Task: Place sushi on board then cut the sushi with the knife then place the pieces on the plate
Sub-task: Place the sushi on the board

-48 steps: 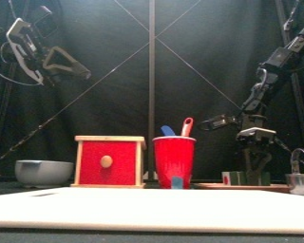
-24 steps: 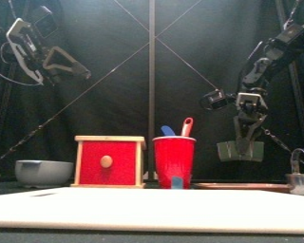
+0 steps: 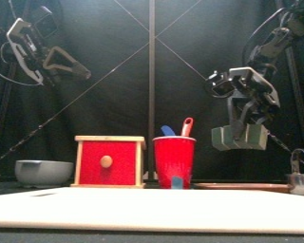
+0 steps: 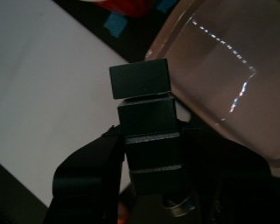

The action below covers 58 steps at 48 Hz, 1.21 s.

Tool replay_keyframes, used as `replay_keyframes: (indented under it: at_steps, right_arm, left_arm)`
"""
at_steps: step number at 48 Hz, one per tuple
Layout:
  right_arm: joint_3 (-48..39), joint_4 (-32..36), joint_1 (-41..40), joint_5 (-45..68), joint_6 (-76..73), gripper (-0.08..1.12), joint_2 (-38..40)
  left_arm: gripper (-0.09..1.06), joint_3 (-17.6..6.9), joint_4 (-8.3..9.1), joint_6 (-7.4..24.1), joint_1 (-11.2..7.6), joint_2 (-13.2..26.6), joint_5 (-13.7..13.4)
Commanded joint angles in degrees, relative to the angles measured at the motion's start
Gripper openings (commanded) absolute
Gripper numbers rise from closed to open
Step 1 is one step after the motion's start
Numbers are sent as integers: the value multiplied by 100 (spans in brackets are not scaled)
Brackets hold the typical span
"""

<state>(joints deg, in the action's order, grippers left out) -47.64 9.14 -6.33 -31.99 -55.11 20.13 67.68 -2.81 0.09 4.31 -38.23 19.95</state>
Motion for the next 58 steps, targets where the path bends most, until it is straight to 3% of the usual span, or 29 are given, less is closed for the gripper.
replay_keyframes:
  at_steps: [1, 13, 28, 37, 58]
  right_arm:
    - [299, 492, 439, 97, -1020, 62, -123]
    - [932, 1670, 1204, -62, -3568, 62, -1028]
    - [1951, 2329, 1872, -457, -6029, 62, -2215]
    - [2575, 2268, 2057, -1143, -6601, 62, -2654]
    - [3832, 1354, 2180, -2188, -6706, 62, -3753]
  left_arm:
    - [-1, -70, -18, 9, -18, 9, 44]
    - [-1, -70, -9, 26, -35, 9, 53]
    - [-1, -18, 0, 35, -26, 9, 53]
    - [-1, 26, 70, 44, -26, 9, 44]
    - [-1, 26, 220, 35, -26, -9, 18]
